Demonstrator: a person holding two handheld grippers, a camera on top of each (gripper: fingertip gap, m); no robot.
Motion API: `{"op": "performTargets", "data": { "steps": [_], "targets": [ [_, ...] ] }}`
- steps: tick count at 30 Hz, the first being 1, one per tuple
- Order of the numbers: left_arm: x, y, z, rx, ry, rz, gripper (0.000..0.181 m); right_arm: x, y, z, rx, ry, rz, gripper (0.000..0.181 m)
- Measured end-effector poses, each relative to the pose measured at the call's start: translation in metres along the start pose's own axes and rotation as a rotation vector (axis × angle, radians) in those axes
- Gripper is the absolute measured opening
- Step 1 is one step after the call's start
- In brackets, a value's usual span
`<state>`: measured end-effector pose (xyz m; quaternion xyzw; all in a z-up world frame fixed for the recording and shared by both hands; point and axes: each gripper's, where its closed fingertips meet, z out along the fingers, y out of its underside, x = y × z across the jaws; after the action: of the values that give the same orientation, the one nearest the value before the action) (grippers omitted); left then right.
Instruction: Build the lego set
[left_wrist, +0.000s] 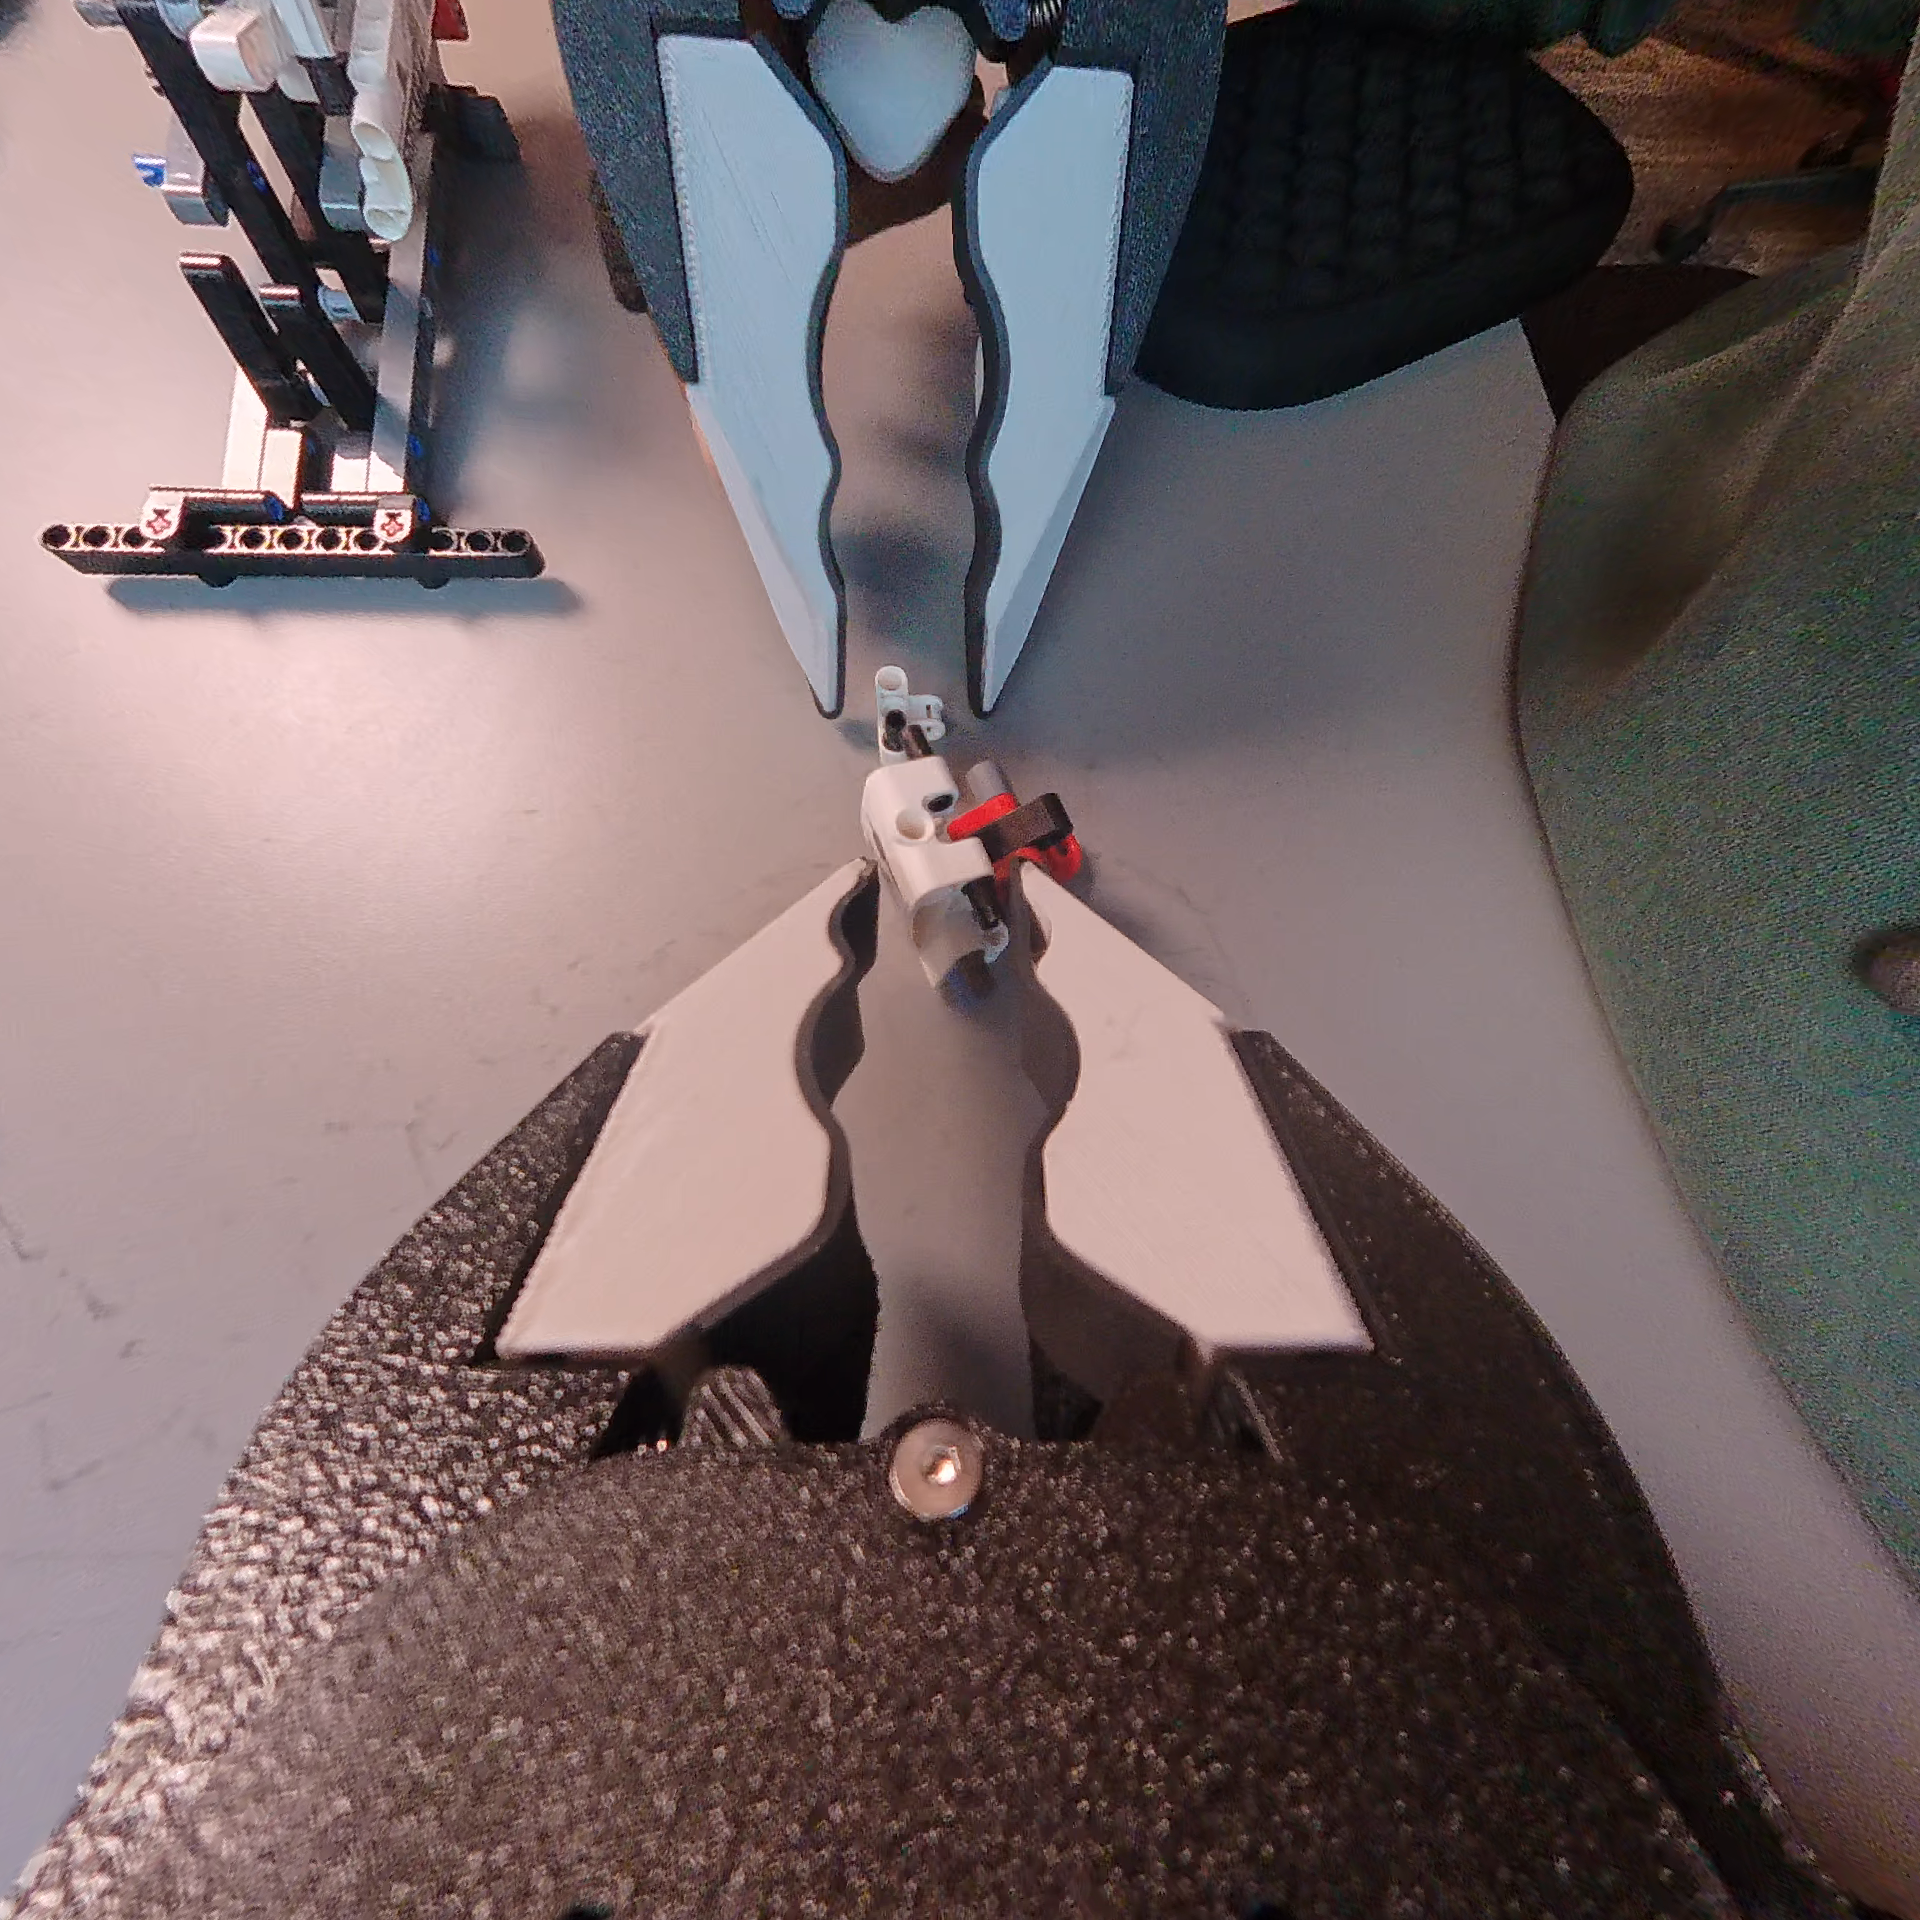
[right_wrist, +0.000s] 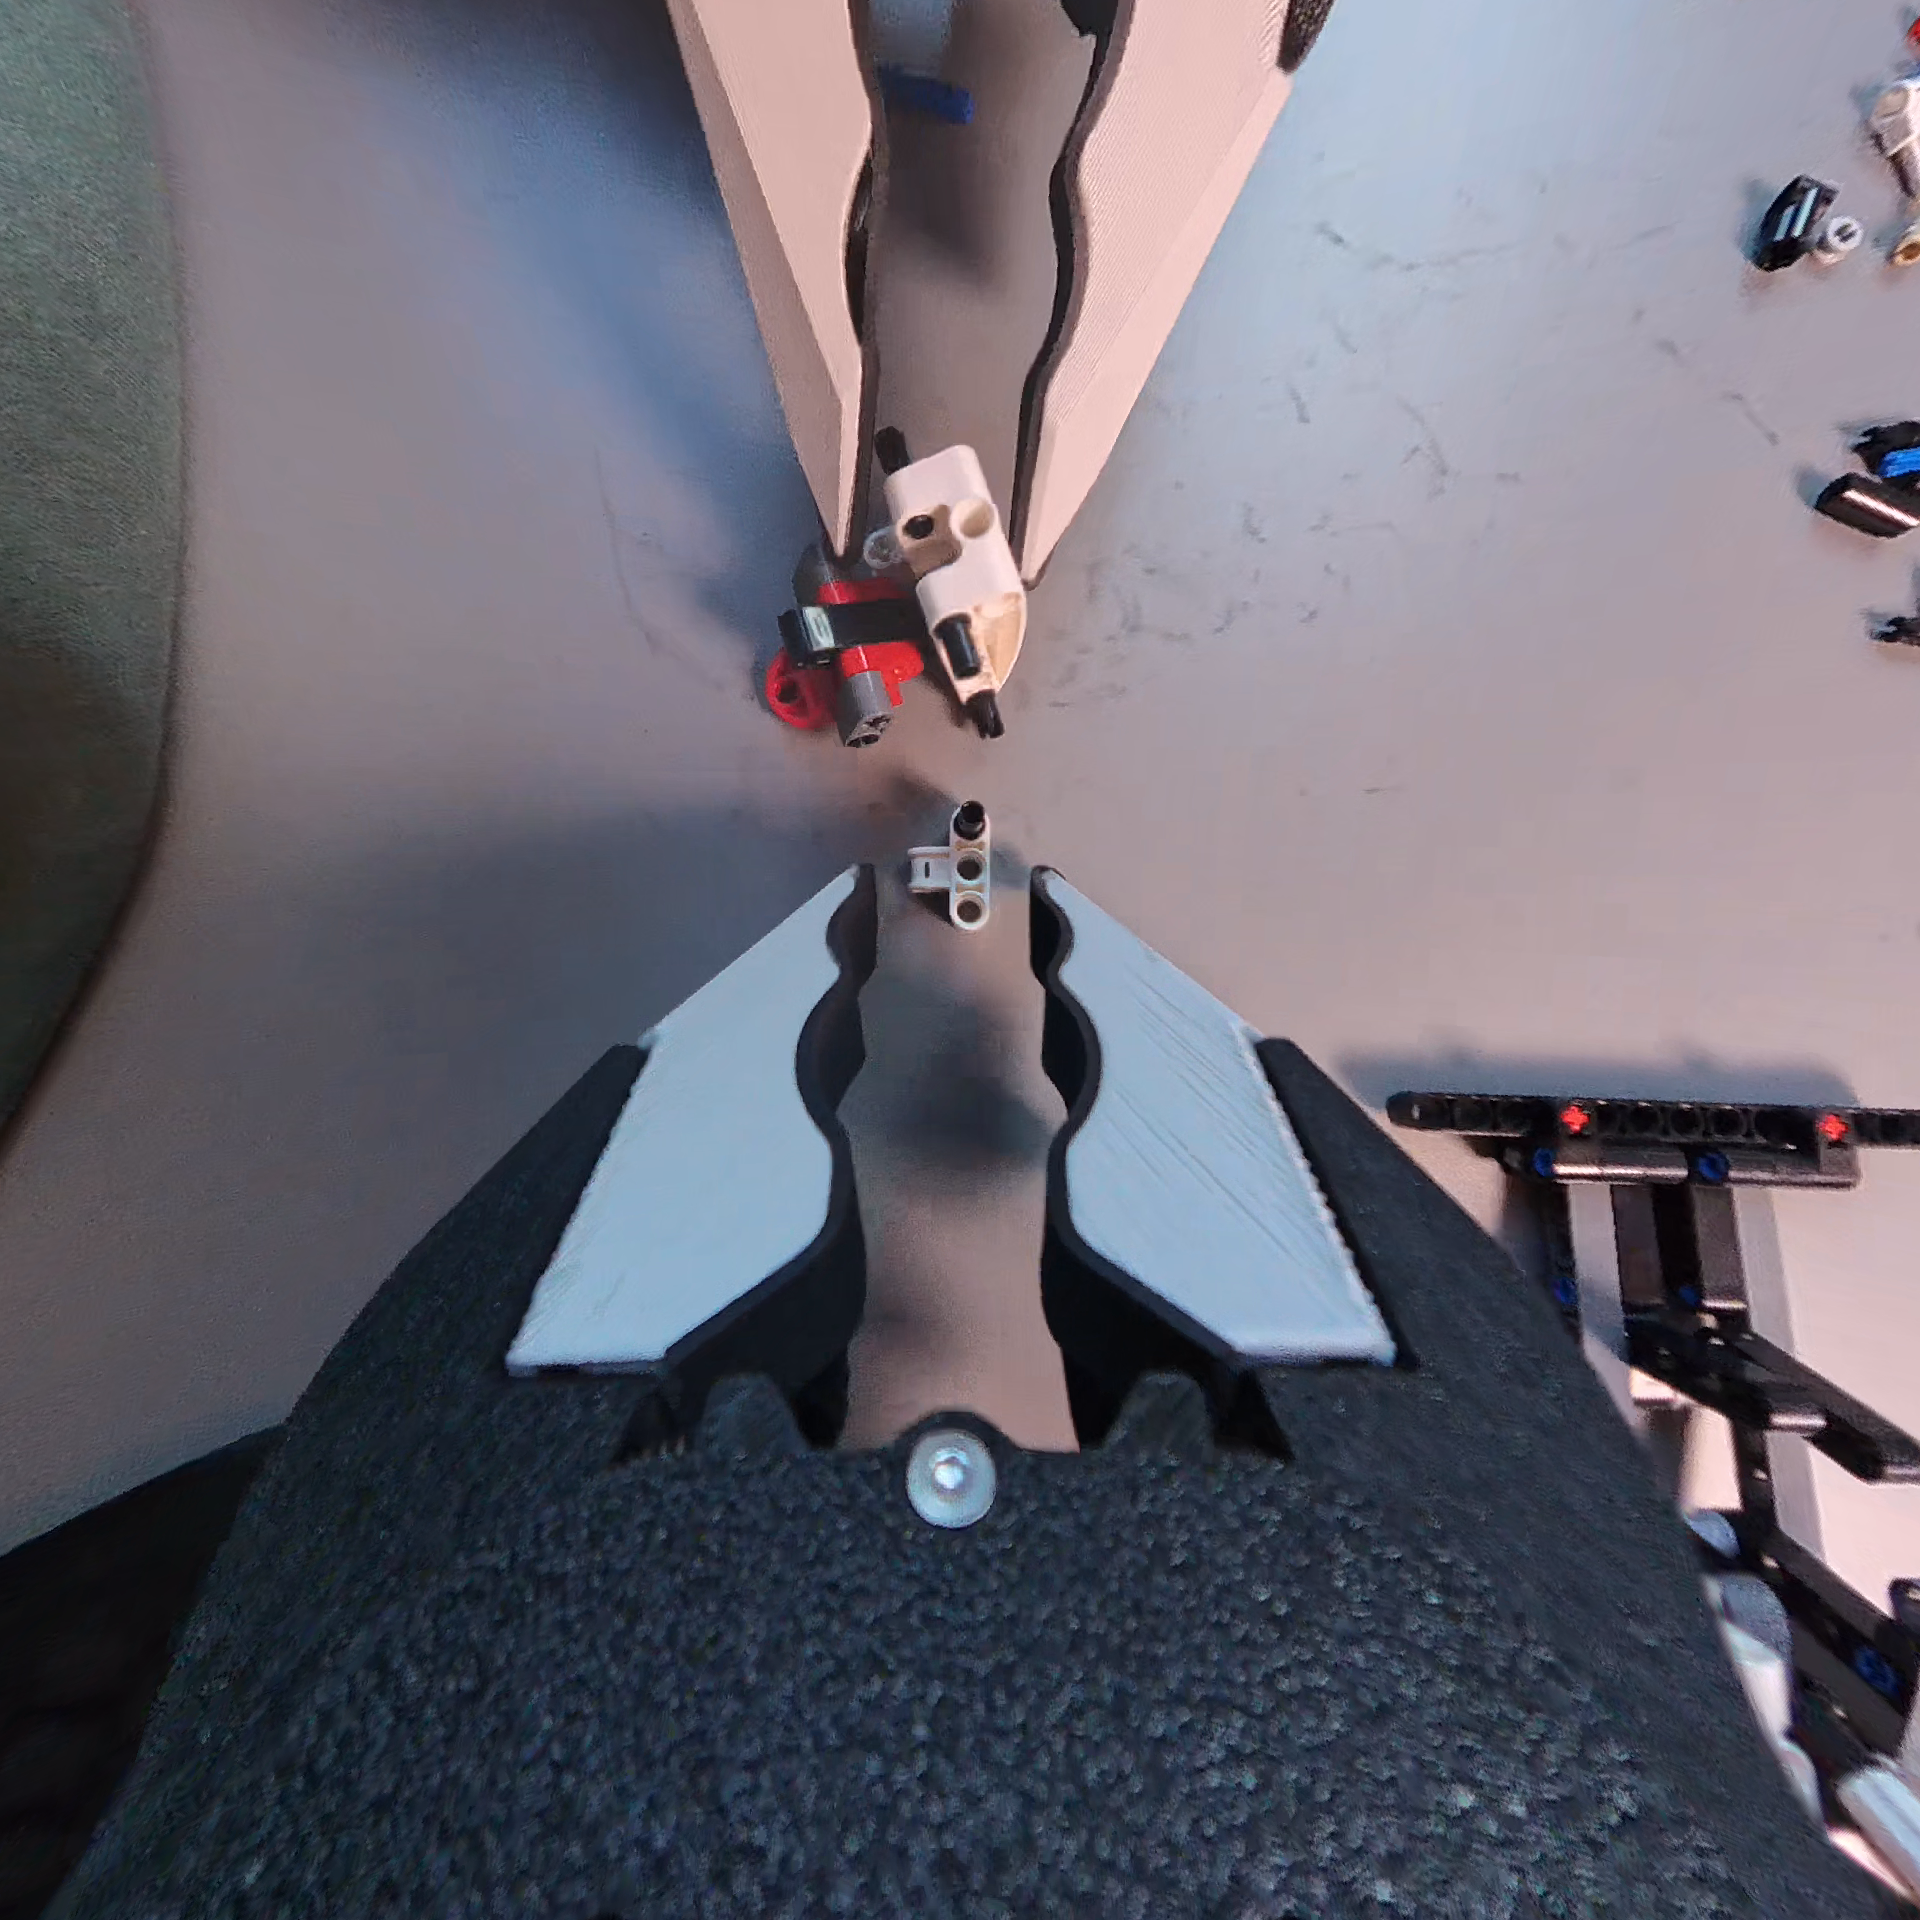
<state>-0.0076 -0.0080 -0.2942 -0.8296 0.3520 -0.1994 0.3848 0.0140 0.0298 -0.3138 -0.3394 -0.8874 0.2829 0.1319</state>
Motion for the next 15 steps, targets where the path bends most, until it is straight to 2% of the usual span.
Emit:
{"op": "performTargets", "data": {
  "steps": [5, 10, 15],
  "targets": [
    [-0.001, -0.005, -0.003, -0.017, -0.012, -0.01, 0.031, 0.001, -0.003, -0.007, -0.122, -0.033, 0.02, 0.027],
    [-0.004, -0.007, -0.002, -0.068, -0.046, -0.093, 0.037, 0.003, 0.002, -0.003, -0.249, -0.053, 0.048, 0.023],
    [-0.001, -0.012, 0.004, -0.081, -0.049, -0.178, 0.04, 0.0, 0.002, 0.001, -0.304, -0.071, 0.037, 0.027]
  ]
}}
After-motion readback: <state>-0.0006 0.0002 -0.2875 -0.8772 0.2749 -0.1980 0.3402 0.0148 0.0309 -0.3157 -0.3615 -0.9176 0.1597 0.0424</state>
